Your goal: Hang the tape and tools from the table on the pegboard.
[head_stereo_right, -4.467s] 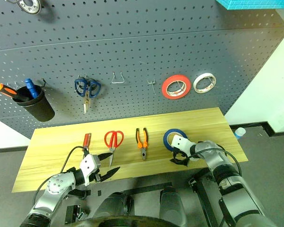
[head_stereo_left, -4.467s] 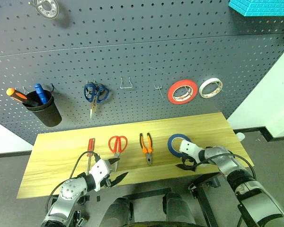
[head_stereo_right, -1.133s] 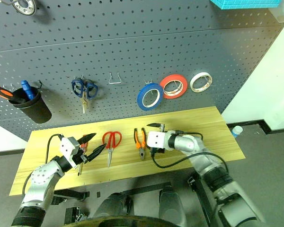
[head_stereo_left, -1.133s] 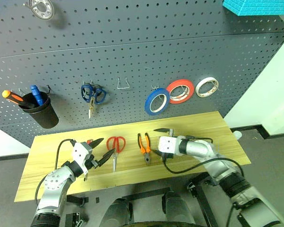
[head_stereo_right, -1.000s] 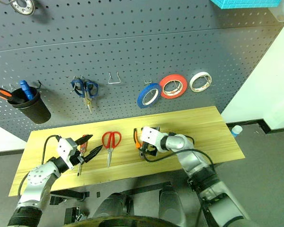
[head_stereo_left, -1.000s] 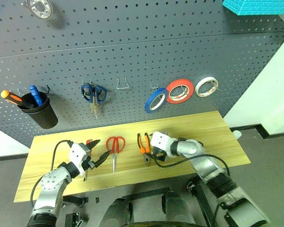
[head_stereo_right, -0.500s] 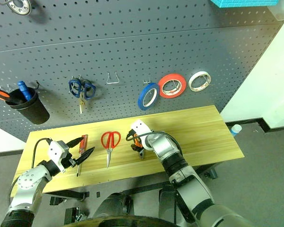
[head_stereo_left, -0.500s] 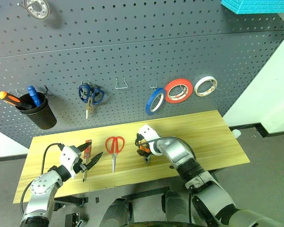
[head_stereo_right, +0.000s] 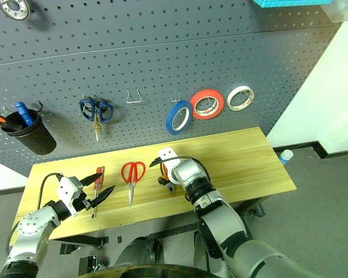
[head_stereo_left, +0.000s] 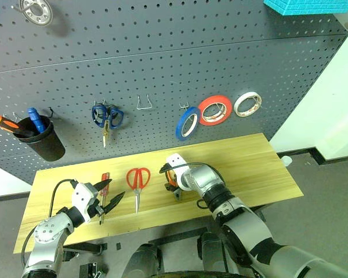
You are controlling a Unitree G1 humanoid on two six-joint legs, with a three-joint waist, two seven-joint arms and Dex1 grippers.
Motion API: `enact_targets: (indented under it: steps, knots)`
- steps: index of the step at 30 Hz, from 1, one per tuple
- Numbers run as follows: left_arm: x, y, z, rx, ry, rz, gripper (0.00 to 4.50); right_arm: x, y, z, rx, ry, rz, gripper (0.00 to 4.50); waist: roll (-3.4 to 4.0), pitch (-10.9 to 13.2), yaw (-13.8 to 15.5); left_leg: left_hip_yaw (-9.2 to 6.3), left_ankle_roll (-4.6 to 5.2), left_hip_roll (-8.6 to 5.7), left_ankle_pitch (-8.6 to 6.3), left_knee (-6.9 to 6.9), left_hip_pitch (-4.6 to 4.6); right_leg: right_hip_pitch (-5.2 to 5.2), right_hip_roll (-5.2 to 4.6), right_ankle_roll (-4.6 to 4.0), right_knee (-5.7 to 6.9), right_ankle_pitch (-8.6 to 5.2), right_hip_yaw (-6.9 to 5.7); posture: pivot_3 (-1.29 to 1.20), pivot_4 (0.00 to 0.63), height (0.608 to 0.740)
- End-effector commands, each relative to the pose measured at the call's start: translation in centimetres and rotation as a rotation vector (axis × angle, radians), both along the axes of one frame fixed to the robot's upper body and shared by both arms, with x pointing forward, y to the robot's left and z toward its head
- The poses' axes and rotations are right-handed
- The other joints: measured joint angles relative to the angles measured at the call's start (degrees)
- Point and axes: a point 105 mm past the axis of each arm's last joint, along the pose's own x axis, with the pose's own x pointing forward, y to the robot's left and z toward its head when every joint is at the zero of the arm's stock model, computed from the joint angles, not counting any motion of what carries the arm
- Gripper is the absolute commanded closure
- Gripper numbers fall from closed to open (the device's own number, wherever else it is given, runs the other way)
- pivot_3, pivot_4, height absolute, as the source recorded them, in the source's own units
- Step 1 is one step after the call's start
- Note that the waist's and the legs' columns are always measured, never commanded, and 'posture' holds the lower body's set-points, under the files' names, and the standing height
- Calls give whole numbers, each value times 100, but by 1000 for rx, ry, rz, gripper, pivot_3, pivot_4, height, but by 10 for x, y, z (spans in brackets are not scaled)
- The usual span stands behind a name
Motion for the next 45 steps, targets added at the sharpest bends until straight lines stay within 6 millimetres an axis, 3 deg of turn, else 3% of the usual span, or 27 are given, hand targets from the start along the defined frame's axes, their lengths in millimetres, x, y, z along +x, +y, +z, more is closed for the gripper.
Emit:
enact_targets:
  steps: [1, 6, 17, 27, 35, 45]
  knots:
    - [2, 6, 10, -4, -51, 17, 946, 1, 27, 10, 40, -5, 13, 34, 0, 0, -3, 0, 0, 0, 0, 0, 0, 0, 0, 0, 0, 0, 0, -60, 117, 738]
    - [1, 5, 10, -8, -57, 18, 946, 0, 30, 5, 20, 4, 1, 34, 0, 0, -6, -1, 0, 0, 0, 0, 4, 2, 0, 0, 3, 0, 0, -51, 117, 738]
    - [-3, 4, 7, -17, -55, 23, 946, -2, 52, 14, 68, -5, 74, 34, 1, 1, -14, -2, 0, 0, 0, 0, 4, 2, 1, 1, 3, -1, 0, -37, 115, 738]
    - [-4, 5, 8, -18, -60, 29, 946, 2, 9, 3, -62, -70, 153, 34, 3, 2, -2, -3, 0, 0, 0, -5, -2, -8, 1, 4, 4, -2, 0, -45, 119, 738]
    - [-1, 2, 6, -24, -56, 19, 946, 3, 5, 15, -62, -98, 197, 34, 13, 8, -14, -2, 0, 0, 0, -6, -5, -14, 1, 5, 5, -4, 0, -61, 126, 738]
    - [-3, 4, 8, -19, -57, 23, 946, 3, -14, 11, -124, -114, 212, 34, 16, 17, 6, -2, 0, 0, 0, -8, -13, -22, 0, 7, 6, -5, 0, -56, 129, 738]
